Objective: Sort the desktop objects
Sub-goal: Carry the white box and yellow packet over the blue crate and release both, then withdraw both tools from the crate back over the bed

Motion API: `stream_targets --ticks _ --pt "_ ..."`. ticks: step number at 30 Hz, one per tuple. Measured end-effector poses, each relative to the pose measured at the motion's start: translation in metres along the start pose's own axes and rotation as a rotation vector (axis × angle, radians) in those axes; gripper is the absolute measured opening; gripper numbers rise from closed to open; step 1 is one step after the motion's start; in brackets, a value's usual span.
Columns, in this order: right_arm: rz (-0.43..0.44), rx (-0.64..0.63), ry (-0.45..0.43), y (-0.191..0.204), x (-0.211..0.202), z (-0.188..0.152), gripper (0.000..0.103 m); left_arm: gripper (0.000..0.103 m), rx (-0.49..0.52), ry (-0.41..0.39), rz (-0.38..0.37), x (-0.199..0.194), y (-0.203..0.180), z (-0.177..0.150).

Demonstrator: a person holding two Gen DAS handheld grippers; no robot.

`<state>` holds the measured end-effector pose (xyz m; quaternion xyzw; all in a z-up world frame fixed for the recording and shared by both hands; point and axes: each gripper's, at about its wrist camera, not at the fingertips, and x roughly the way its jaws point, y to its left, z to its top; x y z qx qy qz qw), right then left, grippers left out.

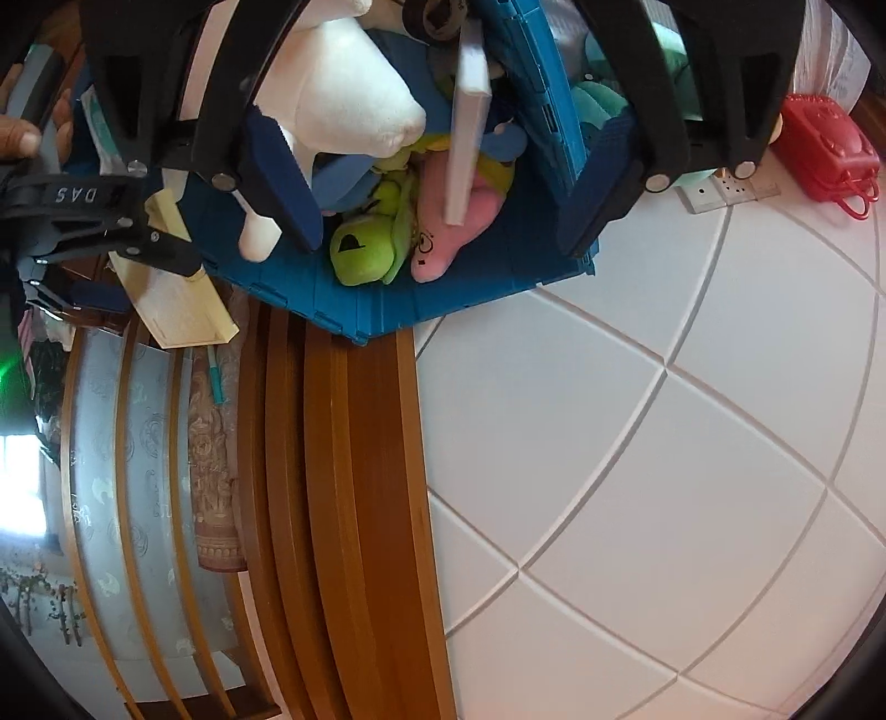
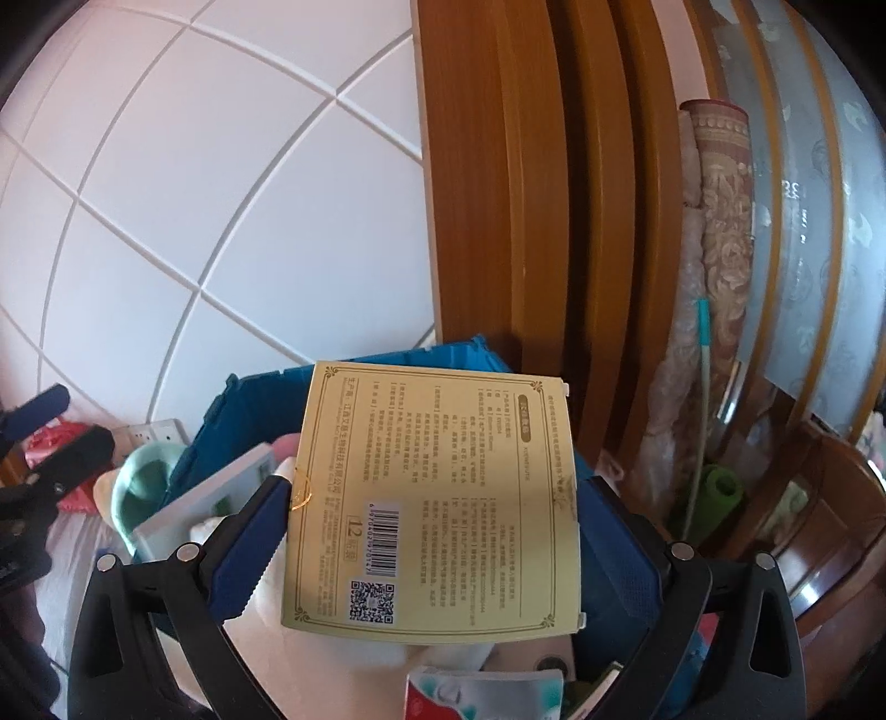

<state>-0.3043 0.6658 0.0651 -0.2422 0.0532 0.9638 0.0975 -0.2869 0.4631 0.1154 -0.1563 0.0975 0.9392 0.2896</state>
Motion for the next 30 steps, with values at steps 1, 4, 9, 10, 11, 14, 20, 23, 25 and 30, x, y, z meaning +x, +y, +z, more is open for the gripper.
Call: stream_targets --ticks 1,4,9,10,11,14,20,23,25,30 --pt "0.005 -0.001 -0.007 0.001 -0.002 -0.001 0.102 0.088 0.004 -0.003 0.008 -0.002 -0.001 0.000" --pt "0.010 -0.013 -0.019 0.007 -0.007 -0.002 0.102 0.088 0.017 -0.010 0.029 -0.007 -0.002 -0.001" --pt "0.014 -0.011 0.008 0.010 -0.006 -0.001 0.103 0.094 0.025 -0.022 0.058 -0.018 0.001 -0.004" --pt "-0.004 -0.016 0.035 0.011 -0.001 -0.001 0.103 0.095 0.025 -0.029 0.059 -0.022 0.002 -0.003" --pt "-0.007 -0.012 0.043 0.011 0.001 -0.002 0.103 0.095 0.025 -0.035 0.060 -0.025 0.004 -0.004" --pt "0.026 0.042 0.049 0.006 0.005 -0.004 0.103 0.095 0.019 -0.045 0.064 -0.034 0.010 -0.004" --pt "0.095 0.154 0.096 -0.004 0.012 -0.002 0.103 0.095 -0.003 -0.057 0.068 -0.049 0.021 -0.006" --pt "0.144 0.203 0.131 -0.010 0.016 -0.002 0.103 0.095 0.005 -0.063 0.074 -0.055 0.023 -0.009" --pt "0.182 0.288 0.105 -0.020 0.013 -0.001 0.103 0.095 0.008 -0.065 0.080 -0.059 0.024 -0.010" --pt "0.140 0.283 0.118 -0.019 0.011 -0.001 0.103 0.096 -0.006 -0.067 0.096 -0.067 0.032 -0.013"
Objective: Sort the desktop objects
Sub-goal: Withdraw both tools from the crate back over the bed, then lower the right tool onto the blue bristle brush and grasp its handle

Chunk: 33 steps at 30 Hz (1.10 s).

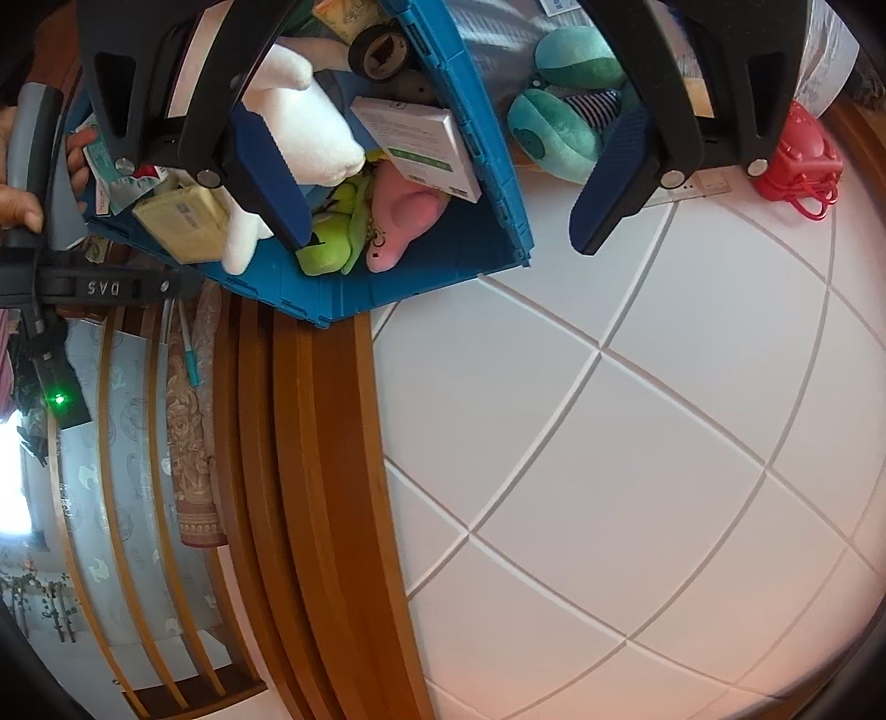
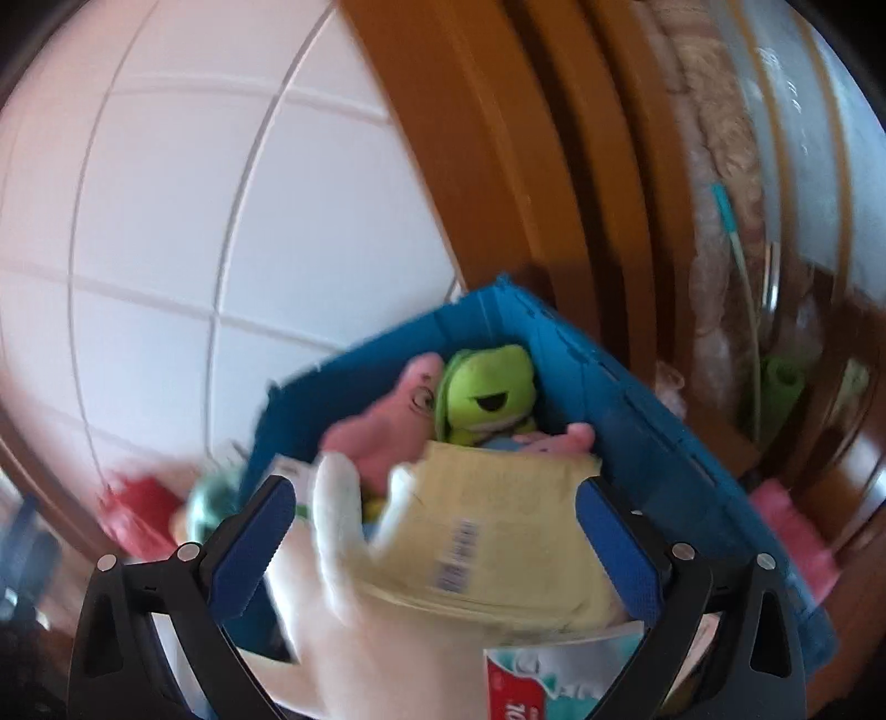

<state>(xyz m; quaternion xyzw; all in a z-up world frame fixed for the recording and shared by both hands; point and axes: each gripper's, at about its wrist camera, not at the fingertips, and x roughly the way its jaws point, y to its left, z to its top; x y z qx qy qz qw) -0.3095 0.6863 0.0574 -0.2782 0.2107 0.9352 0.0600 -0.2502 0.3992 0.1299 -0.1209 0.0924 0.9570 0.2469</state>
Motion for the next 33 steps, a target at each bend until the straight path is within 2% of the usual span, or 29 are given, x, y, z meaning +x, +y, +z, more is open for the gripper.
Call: stream_targets --ticks 2,7,11,12,13,19,28,33 --pt "-0.020 -0.018 0.009 0.002 0.000 0.001 0.103 0.096 -0.010 -0.003 0.000 -0.003 0.004 -0.002" --pt "0.066 -0.014 -0.019 0.011 -0.021 -0.011 0.103 0.096 -0.023 -0.015 0.023 -0.015 0.012 -0.011" --pt "0.128 -0.067 -0.041 0.035 -0.040 -0.029 0.103 0.096 -0.050 -0.037 0.063 -0.037 0.018 -0.024" --pt "0.143 -0.076 -0.051 0.041 -0.045 -0.034 0.103 0.102 -0.056 -0.043 0.063 -0.042 0.020 -0.029" --pt "0.163 -0.088 -0.061 0.046 -0.052 -0.041 0.103 0.103 -0.061 -0.055 0.067 -0.049 0.021 -0.034" --pt "0.220 -0.193 -0.091 0.094 -0.077 -0.076 0.103 0.103 -0.045 -0.052 0.094 -0.076 0.044 -0.060" --pt "0.359 -0.342 -0.060 0.192 -0.079 -0.141 0.103 0.103 -0.053 -0.027 0.219 -0.124 0.138 -0.112" --pt "0.377 -0.388 -0.017 0.250 -0.061 -0.183 0.103 0.103 -0.053 -0.021 0.246 -0.146 0.198 -0.139"
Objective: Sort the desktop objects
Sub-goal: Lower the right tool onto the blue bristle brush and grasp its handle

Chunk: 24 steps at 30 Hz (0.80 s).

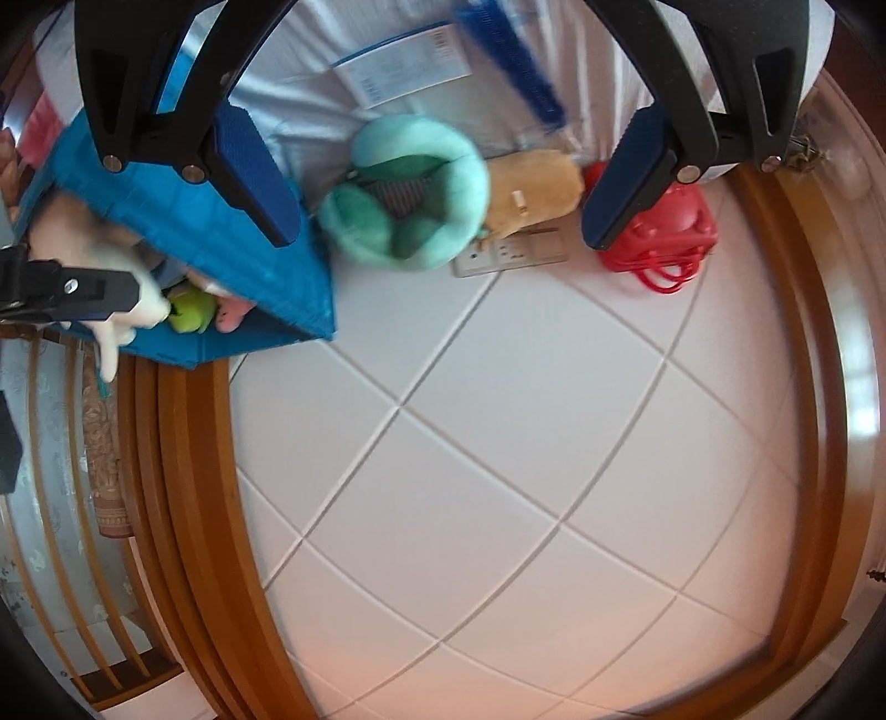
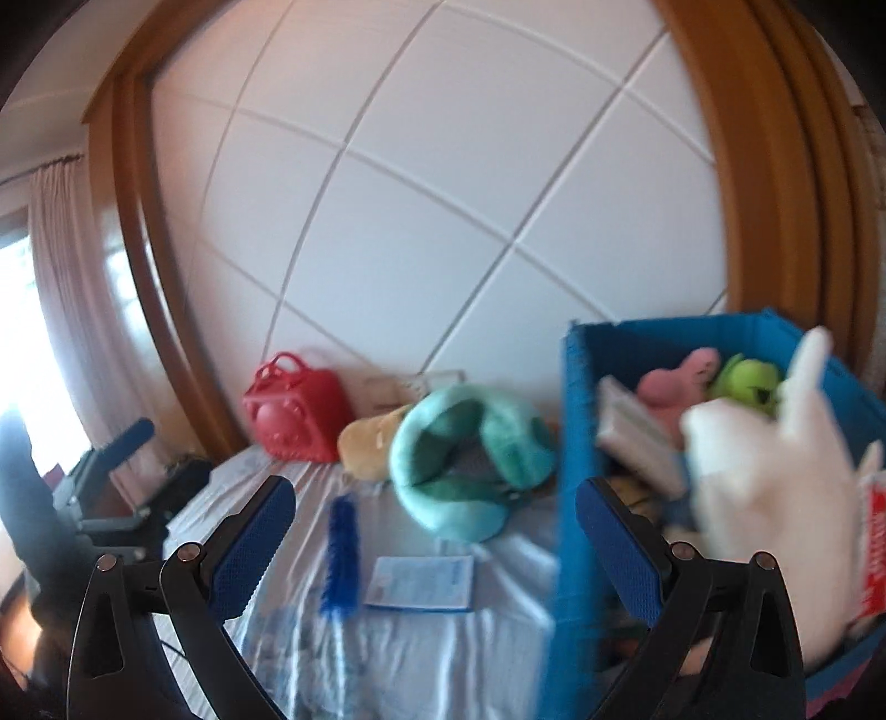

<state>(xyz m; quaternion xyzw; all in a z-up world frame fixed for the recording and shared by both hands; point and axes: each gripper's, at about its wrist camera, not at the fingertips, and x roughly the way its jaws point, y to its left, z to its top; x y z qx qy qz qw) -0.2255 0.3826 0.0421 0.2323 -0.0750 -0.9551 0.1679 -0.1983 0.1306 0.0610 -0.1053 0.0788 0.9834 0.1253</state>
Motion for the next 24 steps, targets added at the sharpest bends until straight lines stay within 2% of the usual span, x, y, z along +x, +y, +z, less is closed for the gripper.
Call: stream_targets --ticks 3,6,8,13,16,19,21,22,23,24 --pt "0.028 0.038 0.056 0.030 0.037 -0.017 0.103 0.103 0.018 0.017 0.020 0.001 0.036 -0.014" --pt "-0.004 0.005 0.105 0.062 0.076 -0.042 0.103 0.103 0.012 0.046 0.023 0.008 0.077 -0.031" --pt "-0.011 -0.030 0.175 0.085 0.109 -0.066 0.103 0.103 0.012 0.067 0.028 0.016 0.097 -0.042" --pt "0.019 -0.043 0.312 0.125 0.174 -0.118 0.103 0.103 0.028 0.098 0.042 0.033 0.126 -0.075" --pt "0.047 -0.034 0.389 0.135 0.210 -0.142 0.103 0.103 0.007 0.157 0.042 0.056 0.137 -0.098" --pt "0.064 -0.102 0.460 0.150 0.246 -0.167 0.101 0.103 0.011 0.193 0.075 0.082 0.145 -0.123" --pt "0.065 -0.135 0.501 0.155 0.271 -0.181 0.095 0.103 0.007 0.239 0.080 0.103 0.149 -0.141" --pt "0.076 -0.141 0.532 0.155 0.286 -0.189 0.083 0.103 0.004 0.254 0.086 0.114 0.150 -0.150" --pt "0.090 -0.140 0.560 0.155 0.299 -0.197 0.066 0.103 -0.001 0.266 0.093 0.122 0.152 -0.158" --pt "0.102 -0.135 0.595 0.153 0.312 -0.204 0.060 0.103 -0.010 0.277 0.096 0.127 0.153 -0.163"
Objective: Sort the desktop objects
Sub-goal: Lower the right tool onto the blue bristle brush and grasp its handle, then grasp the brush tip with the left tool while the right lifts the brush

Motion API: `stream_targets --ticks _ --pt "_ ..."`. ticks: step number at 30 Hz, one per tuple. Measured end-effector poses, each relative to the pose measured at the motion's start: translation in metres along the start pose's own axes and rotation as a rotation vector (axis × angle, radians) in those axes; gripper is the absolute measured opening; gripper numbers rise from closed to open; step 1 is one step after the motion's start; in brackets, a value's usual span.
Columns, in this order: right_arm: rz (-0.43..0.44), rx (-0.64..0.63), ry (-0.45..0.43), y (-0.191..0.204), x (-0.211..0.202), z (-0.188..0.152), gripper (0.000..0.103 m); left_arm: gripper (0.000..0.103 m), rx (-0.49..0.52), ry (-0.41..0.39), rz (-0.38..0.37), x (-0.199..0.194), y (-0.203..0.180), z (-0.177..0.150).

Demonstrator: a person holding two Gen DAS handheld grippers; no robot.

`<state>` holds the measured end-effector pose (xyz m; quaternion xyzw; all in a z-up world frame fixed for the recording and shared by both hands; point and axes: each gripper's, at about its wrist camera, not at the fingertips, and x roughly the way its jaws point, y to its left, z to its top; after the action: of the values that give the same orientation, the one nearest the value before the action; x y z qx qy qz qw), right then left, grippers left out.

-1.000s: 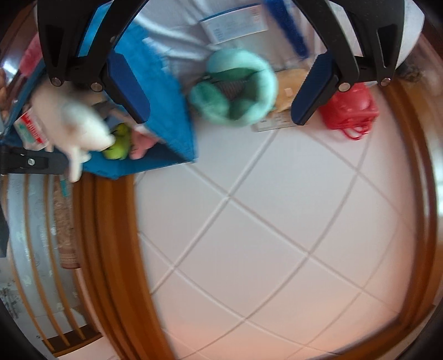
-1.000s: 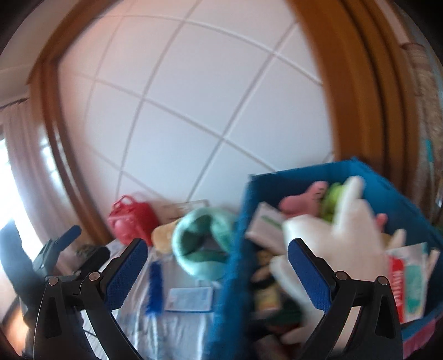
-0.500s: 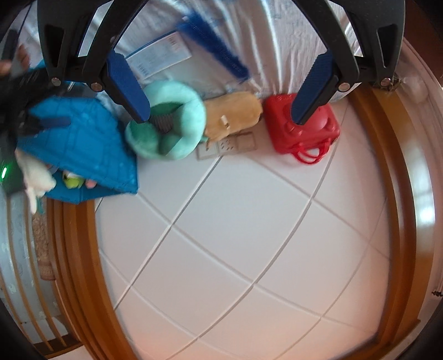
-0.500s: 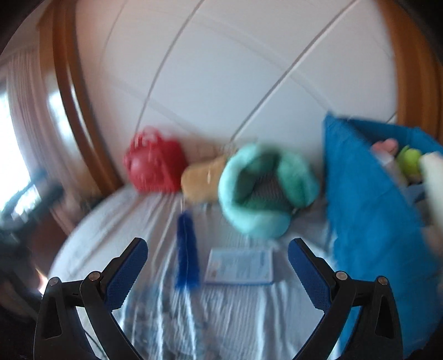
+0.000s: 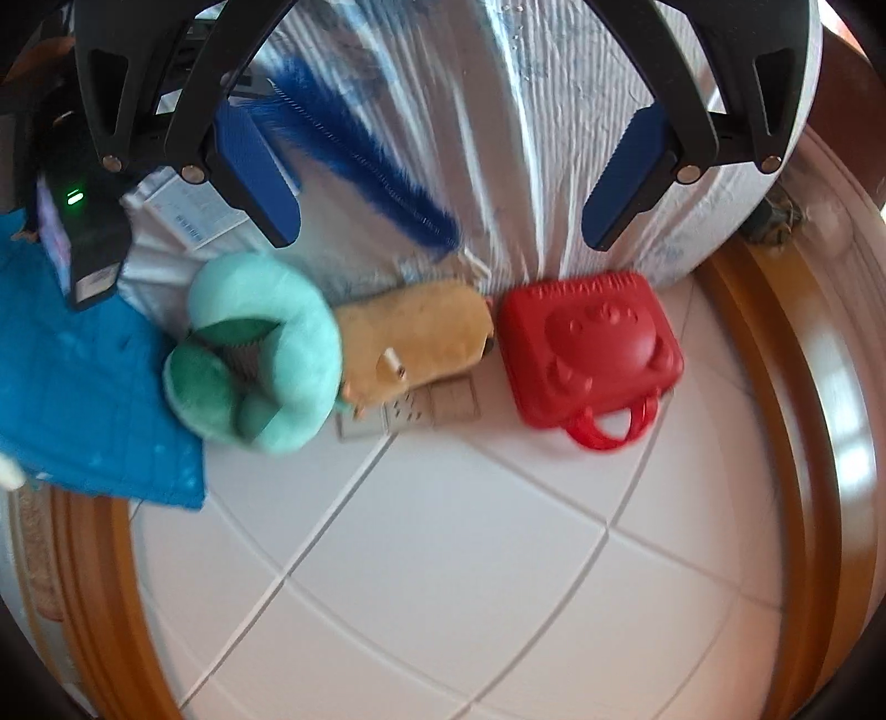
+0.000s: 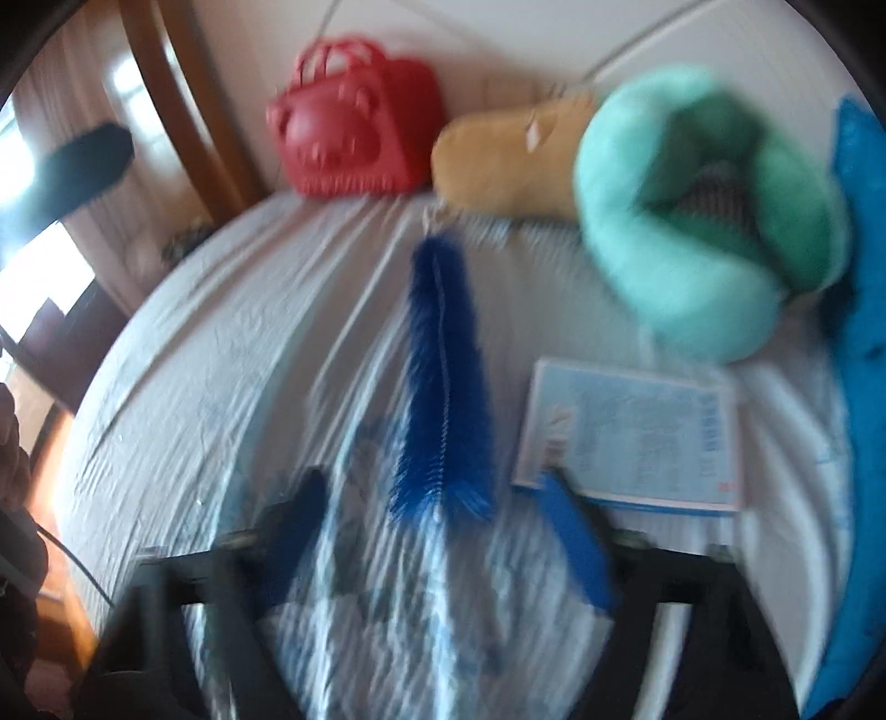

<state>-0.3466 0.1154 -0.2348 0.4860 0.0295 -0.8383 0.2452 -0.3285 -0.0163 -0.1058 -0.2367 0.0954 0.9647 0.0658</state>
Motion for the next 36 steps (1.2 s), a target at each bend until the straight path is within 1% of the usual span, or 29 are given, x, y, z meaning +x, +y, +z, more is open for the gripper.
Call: stream_targets --ticks 1,4,6,9,10,12,13,14,15,17,21,23,25,28,32,34,35,36 --pt "0.007 -0.003 0.033 -0.001 0.016 0.000 0.055 0.103 -0.012 0.009 -0.002 0.006 0.002 -0.004" --pt "-0.022 -0.042 0.076 -0.001 0.053 -0.001 0.055 0.103 -0.042 0.023 0.002 0.017 0.009 -0.017" --pt "0.001 -0.035 0.090 -0.003 0.066 0.000 0.055 0.103 -0.048 0.037 0.003 0.024 0.015 -0.025" --pt "-0.002 -0.026 0.118 -0.007 0.085 0.002 0.055 0.103 -0.045 0.059 0.023 0.031 0.022 -0.032" --pt "-0.008 -0.026 0.127 -0.007 0.091 0.003 0.055 0.103 -0.051 0.066 0.022 0.034 0.025 -0.036" --pt "-0.040 -0.044 0.148 -0.004 0.099 0.003 0.051 0.103 -0.064 0.084 0.020 0.043 0.031 -0.040" --pt "-0.065 -0.065 0.136 -0.001 0.100 0.003 0.043 0.103 -0.069 0.094 0.020 0.047 0.032 -0.042" --pt "-0.080 -0.070 0.134 0.001 0.101 0.003 0.026 0.103 -0.073 0.105 0.019 0.052 0.034 -0.044" --pt "-0.075 -0.069 0.135 0.001 0.101 0.003 0.017 0.103 -0.076 0.112 0.018 0.057 0.034 -0.046" --pt "-0.058 -0.071 0.127 0.002 0.097 -0.003 0.014 0.103 -0.080 0.124 0.011 0.067 0.034 -0.048" --pt "-0.033 -0.081 0.091 0.005 0.079 -0.013 0.013 0.103 -0.074 0.145 0.005 0.086 0.026 -0.050" --pt "-0.032 -0.079 0.068 0.005 0.066 -0.020 0.013 0.103 -0.063 0.168 0.001 0.099 0.020 -0.052" --pt "-0.036 -0.087 0.047 0.006 0.051 -0.029 0.013 0.103 -0.050 0.184 -0.016 0.108 0.011 -0.054" --pt "-0.030 -0.114 0.032 0.011 0.039 -0.042 0.013 0.103 -0.042 0.216 -0.064 0.122 -0.006 -0.055" --pt "-0.027 -0.122 0.039 0.011 0.038 -0.059 0.013 0.103 -0.021 0.313 -0.094 0.152 -0.031 -0.066" --pt "-0.032 -0.123 0.031 0.013 0.034 -0.068 0.013 0.102 -0.028 0.343 -0.118 0.160 -0.036 -0.072" --pt "-0.036 -0.132 0.021 0.015 0.031 -0.073 0.013 0.094 -0.031 0.362 -0.133 0.165 -0.040 -0.077" --pt "-0.034 -0.135 0.014 0.016 0.028 -0.078 0.013 0.080 -0.027 0.382 -0.141 0.169 -0.042 -0.081"
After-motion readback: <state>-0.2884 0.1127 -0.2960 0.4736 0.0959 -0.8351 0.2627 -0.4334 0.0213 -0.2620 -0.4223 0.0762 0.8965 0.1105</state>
